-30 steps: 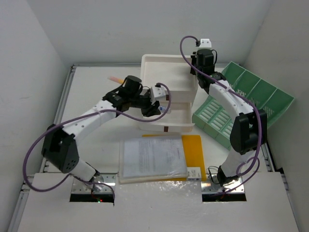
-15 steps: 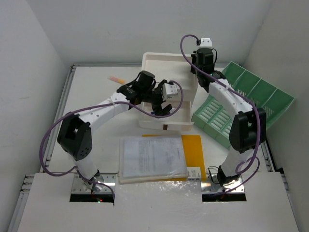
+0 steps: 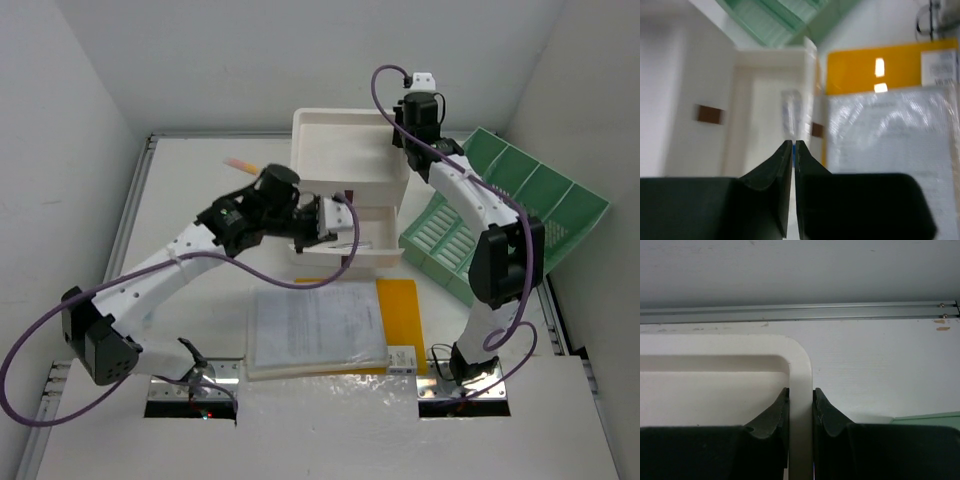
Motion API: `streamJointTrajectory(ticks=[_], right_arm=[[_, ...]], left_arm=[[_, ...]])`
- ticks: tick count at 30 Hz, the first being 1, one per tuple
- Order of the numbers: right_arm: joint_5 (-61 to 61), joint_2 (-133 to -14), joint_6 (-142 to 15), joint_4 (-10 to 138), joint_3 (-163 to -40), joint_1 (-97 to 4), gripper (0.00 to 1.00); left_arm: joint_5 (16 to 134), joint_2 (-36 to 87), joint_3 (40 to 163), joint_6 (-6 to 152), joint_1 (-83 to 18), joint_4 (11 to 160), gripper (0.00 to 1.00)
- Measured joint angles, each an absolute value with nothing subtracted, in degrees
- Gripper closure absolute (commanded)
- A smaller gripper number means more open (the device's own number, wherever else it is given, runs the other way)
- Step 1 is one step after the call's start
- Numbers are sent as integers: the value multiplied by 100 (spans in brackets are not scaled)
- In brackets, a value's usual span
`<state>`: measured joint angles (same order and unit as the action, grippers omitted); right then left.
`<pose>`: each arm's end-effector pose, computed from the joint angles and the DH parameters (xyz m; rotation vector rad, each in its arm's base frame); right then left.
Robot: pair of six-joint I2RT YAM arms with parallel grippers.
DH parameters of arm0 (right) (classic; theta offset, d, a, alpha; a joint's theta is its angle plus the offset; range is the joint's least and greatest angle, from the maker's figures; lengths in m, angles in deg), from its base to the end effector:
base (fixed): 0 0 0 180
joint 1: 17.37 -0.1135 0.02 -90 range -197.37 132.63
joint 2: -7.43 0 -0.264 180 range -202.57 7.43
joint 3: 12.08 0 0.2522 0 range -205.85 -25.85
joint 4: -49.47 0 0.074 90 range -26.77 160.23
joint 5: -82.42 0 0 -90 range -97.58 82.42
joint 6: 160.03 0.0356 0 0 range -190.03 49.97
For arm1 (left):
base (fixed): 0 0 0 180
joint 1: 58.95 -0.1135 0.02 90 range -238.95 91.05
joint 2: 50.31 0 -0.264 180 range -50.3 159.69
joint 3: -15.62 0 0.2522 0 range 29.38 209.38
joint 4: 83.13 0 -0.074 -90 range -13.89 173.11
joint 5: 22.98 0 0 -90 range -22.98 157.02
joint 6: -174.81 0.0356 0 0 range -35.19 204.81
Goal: Organize the desk
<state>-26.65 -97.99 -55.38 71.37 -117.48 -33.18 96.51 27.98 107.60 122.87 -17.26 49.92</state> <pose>0.4287 0.1093 0.3277 0.1983 1.9213 0.0295 0.2118 -0.2121 0.3741 1.5768 1.4216 -0.5889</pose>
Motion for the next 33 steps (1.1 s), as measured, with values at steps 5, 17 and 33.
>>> streamJointTrajectory(ticks=[5, 17, 33], right_arm=[[-2759, -9819, -5413, 7106, -11746, -3327, 100], [-2991, -9128, -4987, 6020, -10465, -3362, 100], [-2722, -9242, -5076, 6119, -10649, -3032, 100]], left_arm=[[9024, 3136, 9254, 12335, -1007, 4828, 100], [6858, 3783, 8655, 11516, -699, 6618, 100], [6215, 4708, 8941, 11107, -1055, 7468, 100]])
